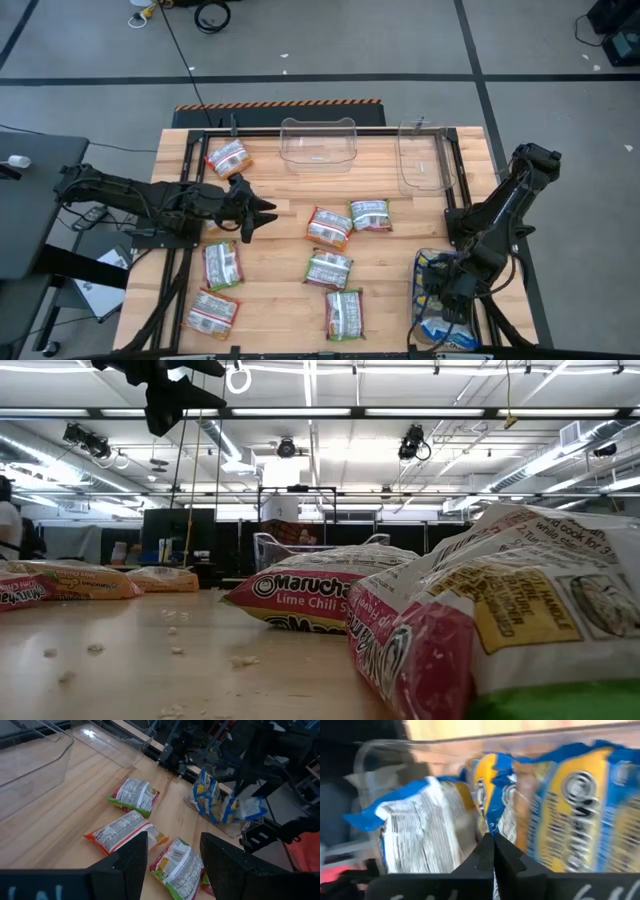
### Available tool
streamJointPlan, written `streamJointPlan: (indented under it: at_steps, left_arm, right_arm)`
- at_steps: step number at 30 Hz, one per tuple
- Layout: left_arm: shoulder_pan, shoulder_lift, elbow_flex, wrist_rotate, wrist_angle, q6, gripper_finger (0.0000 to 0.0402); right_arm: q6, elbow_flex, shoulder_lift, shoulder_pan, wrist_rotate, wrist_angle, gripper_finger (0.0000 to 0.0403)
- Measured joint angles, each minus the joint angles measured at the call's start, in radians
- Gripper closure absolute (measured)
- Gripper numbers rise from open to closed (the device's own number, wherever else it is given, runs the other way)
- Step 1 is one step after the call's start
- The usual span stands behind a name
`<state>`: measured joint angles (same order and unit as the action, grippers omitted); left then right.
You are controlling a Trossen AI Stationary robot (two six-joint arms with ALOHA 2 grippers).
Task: Sort Maruchan noodles
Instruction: Adjust the blue noodle pack
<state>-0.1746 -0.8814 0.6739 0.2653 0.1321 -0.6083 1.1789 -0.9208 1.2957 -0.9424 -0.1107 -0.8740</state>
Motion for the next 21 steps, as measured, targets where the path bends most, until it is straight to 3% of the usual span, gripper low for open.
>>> streamJointPlan:
  at_steps: [3, 8, 15, 18, 21]
  left_arm:
    - [0.002, 0.000, 0.000, 0.000, -0.011, 0.000, 0.0217]
    - [0.002, 0.000, 0.000, -0.025, -0.010, -0.014, 0.0217]
    - [0.014, 0.014, 0.006, -0.169, 0.094, -0.133, 0.0217]
    - [0.016, 0.048, 0.011, -0.184, 0.143, -0.114, 0.0220]
    - [0.017, 0.100, 0.011, -0.186, 0.136, -0.058, 0.0233]
  right_arm:
    - [-0.013, -0.023, 0.000, 0.000, 0.010, -0.062, 0.0400]
    - [-0.030, -0.010, 0.026, 0.000, 0.013, 0.001, 0.0395]
    - [0.029, -0.055, -0.005, 0.012, 0.018, -0.046, 0.0332]
    - [0.025, -0.116, -0.032, 0.022, 0.115, -0.090, 0.0307]
    - [-0.024, -0.171, -0.056, 0.034, 0.302, -0.056, 0.0298]
